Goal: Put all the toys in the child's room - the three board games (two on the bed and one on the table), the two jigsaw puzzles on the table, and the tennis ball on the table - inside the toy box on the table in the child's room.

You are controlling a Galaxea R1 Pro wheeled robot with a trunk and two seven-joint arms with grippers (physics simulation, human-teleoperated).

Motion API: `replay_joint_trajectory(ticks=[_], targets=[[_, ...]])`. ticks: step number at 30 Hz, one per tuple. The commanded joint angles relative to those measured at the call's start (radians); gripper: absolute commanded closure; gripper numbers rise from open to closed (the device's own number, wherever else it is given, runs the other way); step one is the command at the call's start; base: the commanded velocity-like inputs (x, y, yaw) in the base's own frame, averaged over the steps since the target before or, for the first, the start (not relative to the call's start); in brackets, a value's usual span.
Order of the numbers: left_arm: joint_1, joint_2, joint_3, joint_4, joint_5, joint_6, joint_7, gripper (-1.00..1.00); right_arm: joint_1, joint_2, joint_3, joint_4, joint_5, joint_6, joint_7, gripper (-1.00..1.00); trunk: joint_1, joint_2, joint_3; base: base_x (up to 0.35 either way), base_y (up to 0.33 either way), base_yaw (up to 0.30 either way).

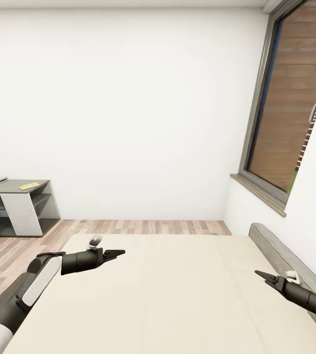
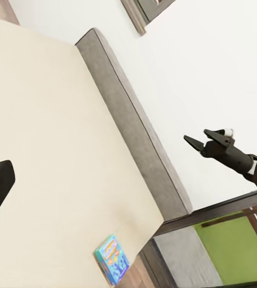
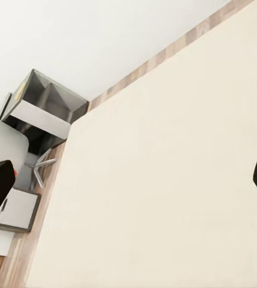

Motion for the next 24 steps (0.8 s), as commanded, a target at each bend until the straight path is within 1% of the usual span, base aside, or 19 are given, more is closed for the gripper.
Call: replay_joint_trajectory(ticks=[1,6,17,20,24], targets=[[-0.001,0.001,-0.001,0.000,0.004,0.005,0.000,-1.00,0.000,0.000,-0.007,0.000,0.002,0.010,-0.003,-1.00,0.000,-0.001,-0.001,0.000,-0.294,0.000],[-0.001,0.001,-0.001,0.000,0.004,0.005,0.000,-1.00,0.000,0.002,-0.007,0.000,0.002,0.011,-0.022,-1.00,0.000,-0.001,-0.001,0.000,-0.294,0.000],[-0.001,0.001,-0.001,0.000,0.004,0.005,0.000,-1.00,0.000,0.004,-0.010,0.000,-0.002,0.011,-0.027,-1.00,0.000,-0.001,-0.001,0.000,-0.287,0.000],[-0.001,0.001,-0.001,0.000,0.004,0.004,0.000,-1.00,0.000,0.004,-0.009,0.000,-0.002,0.011,-0.027,-1.00,0.000,-0.001,-0.001,0.000,-0.157,0.000],[-0.001,0.001,-0.001,0.000,0.004,0.004,0.000,-1.00,0.000,0.005,-0.008,0.000,0.002,0.011,-0.028,-1.00,0.000,-0.001,-0.001,0.000,-0.058,0.000]])
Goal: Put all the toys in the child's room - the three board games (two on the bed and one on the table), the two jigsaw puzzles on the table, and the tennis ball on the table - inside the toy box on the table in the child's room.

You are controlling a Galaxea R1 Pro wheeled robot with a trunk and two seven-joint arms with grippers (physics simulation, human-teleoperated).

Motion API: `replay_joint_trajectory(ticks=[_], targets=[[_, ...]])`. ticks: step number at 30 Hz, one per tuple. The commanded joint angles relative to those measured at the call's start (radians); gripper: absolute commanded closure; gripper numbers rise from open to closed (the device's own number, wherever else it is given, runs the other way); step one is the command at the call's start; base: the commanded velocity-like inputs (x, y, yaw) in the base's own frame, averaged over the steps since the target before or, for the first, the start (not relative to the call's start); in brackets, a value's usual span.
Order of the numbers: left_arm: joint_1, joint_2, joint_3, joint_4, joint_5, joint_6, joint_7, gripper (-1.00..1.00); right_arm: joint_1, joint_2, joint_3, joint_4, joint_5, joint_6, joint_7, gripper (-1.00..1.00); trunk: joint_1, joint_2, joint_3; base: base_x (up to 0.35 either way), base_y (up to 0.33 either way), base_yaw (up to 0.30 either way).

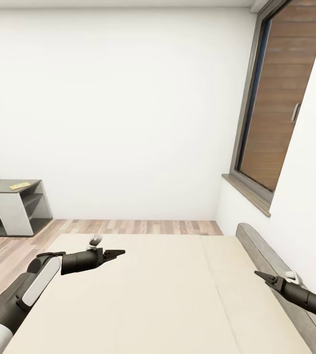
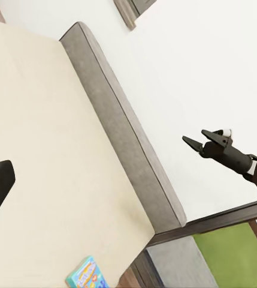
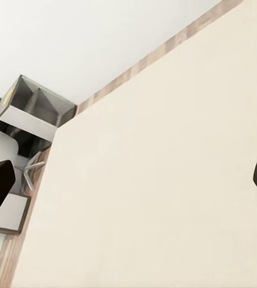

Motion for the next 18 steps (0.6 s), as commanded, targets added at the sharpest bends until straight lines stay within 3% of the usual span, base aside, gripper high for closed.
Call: replay_joint_trajectory(ticks=[1,18], targets=[[-0.001,0.001,-0.001,0.000,0.004,0.005,0.000,-1.00,0.000,0.000,-0.007,0.000,0.002,0.010,0.002,-1.00,0.000,-0.001,-0.001,0.000,-0.030,0.000],[-0.001,0.001,-0.001,0.000,0.004,0.005,0.000,-1.00,0.000,0.006,-0.006,0.000,0.006,0.010,0.001,-1.00,0.000,-0.001,-0.024,0.000,-0.005,0.000]])
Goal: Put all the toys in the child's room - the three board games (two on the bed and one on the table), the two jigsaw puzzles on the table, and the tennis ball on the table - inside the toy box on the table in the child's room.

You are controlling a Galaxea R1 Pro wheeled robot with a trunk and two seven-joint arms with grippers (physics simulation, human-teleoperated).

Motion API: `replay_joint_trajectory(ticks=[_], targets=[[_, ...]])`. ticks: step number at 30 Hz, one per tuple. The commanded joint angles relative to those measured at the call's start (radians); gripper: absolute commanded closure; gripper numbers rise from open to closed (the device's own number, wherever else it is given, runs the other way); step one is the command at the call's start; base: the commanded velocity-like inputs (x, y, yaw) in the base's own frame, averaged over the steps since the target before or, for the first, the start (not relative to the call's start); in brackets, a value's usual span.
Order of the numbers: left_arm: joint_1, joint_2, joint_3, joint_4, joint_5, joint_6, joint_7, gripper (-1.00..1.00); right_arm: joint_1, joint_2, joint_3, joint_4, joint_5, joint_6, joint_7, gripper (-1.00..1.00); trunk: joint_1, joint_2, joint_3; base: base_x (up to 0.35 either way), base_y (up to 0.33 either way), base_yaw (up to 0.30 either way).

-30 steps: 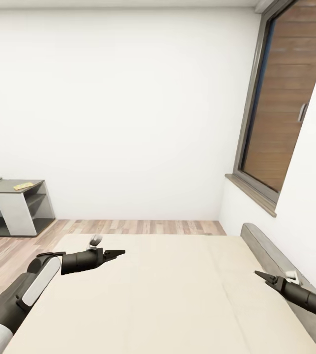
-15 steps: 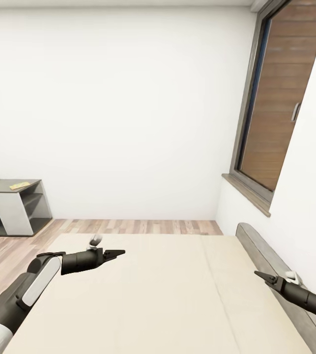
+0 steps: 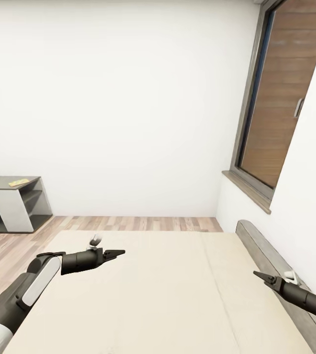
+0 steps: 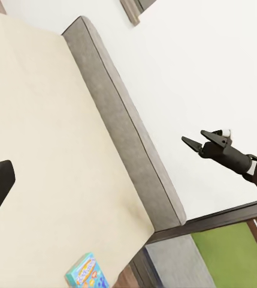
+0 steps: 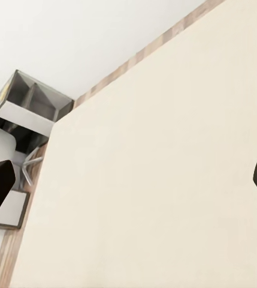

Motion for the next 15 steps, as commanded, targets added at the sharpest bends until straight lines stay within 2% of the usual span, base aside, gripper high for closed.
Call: replay_joint_trajectory(ticks=[1,11,13,15], targets=[[-0.001,0.001,-0.001,0.000,0.004,0.005,0.000,-1.00,0.000,0.000,-0.007,0.000,0.002,0.010,0.002,-1.00,0.000,-0.001,-0.002,0.000,0.000,0.000],[-0.001,0.001,-0.001,0.000,0.004,0.005,0.000,-1.00,0.000,0.015,-0.005,0.000,0.002,0.010,-0.032,-1.00,0.000,-0.001,-0.005,0.000,0.000,0.000],[-0.001,0.001,-0.001,0.000,0.004,0.005,0.000,-1.00,0.000,0.020,-0.005,-0.001,0.003,0.010,-0.062,-1.00,0.000,-0.001,-0.005,0.000,0.000,0.000],[-0.001,0.001,0.000,0.000,0.004,0.005,0.000,-1.00,0.000,0.035,-0.004,-0.001,0.007,0.011,-0.111,-1.00,0.000,-0.001,-0.005,0.000,0.000,0.000]])
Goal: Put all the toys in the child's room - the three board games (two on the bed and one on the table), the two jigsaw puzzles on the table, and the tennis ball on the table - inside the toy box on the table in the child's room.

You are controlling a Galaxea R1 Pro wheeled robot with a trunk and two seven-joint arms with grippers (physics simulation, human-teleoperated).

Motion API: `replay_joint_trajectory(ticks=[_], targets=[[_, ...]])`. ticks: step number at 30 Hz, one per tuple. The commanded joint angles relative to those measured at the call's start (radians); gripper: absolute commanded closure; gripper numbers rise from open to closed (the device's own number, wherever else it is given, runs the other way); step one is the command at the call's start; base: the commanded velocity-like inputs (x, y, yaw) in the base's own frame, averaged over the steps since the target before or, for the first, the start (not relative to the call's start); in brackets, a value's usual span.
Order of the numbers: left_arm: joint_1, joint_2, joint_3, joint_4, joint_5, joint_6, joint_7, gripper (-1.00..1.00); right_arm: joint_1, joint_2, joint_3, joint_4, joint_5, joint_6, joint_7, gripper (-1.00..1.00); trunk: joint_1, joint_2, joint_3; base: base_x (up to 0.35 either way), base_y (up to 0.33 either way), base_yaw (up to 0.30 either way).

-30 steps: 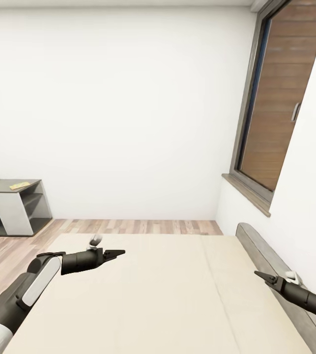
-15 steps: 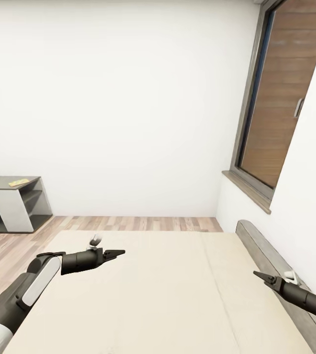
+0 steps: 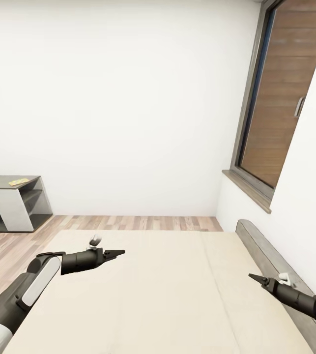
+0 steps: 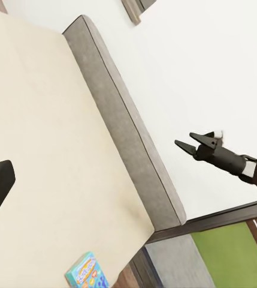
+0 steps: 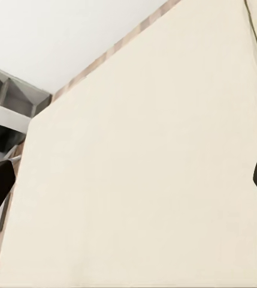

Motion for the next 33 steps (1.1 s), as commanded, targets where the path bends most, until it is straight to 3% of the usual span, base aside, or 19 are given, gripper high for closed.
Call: replay_joint_trajectory(ticks=[1,5,13,14,17,18,23,28,33], targets=[[-0.001,0.001,-0.001,0.000,0.004,0.005,0.000,-1.00,0.000,0.008,-0.007,0.000,0.003,0.010,-0.020,-1.00,0.000,-0.001,0.000,0.000,0.000,0.000],[-0.001,0.001,-0.001,0.000,0.004,0.005,0.000,-1.00,-0.001,0.046,-0.004,-0.001,0.015,0.014,-0.135,-1.00,0.000,-0.001,0.000,0.000,0.000,0.000],[-0.001,0.001,-0.001,0.000,0.004,0.005,0.000,-1.00,-0.001,0.145,0.017,-0.071,0.058,0.091,-0.577,-1.00,0.000,-0.001,0.000,0.000,0.000,0.000],[-0.001,0.001,-0.001,0.000,0.004,0.005,0.000,-1.00,-0.001,0.172,0.019,-0.097,0.061,0.108,-0.686,-1.00,0.000,-0.001,0.000,0.000,0.000,0.000],[-0.001,0.000,-0.002,0.000,0.004,0.005,0.000,-1.00,-0.001,0.220,0.021,-0.127,0.065,0.126,-0.855,-1.00,0.000,-0.001,0.000,0.000,0.000,0.000],[-0.001,0.000,-0.002,0.000,0.004,0.005,0.000,-1.00,-0.001,0.255,0.022,-0.138,0.066,0.132,-0.963,-1.00,0.000,-0.001,0.000,0.000,0.000,0.000],[-0.001,-0.001,-0.002,0.000,0.004,0.005,0.000,-1.00,0.000,0.333,0.025,-0.153,0.067,0.139,-1.184,-1.00,0.000,-0.001,0.000,0.000,0.000,0.000],[-0.001,-0.001,-0.002,0.000,0.004,0.005,0.000,-1.00,0.000,0.358,0.025,-0.156,0.067,0.142,-1.253,-1.00,0.000,-0.001,0.000,0.000,0.000,0.000],[-0.001,-0.001,-0.002,0.000,0.004,0.005,0.000,-1.00,0.000,0.363,0.038,-0.149,0.068,0.142,-1.266,-1.00,0.000,-0.001,0.000,0.000,0.000,0.000]])
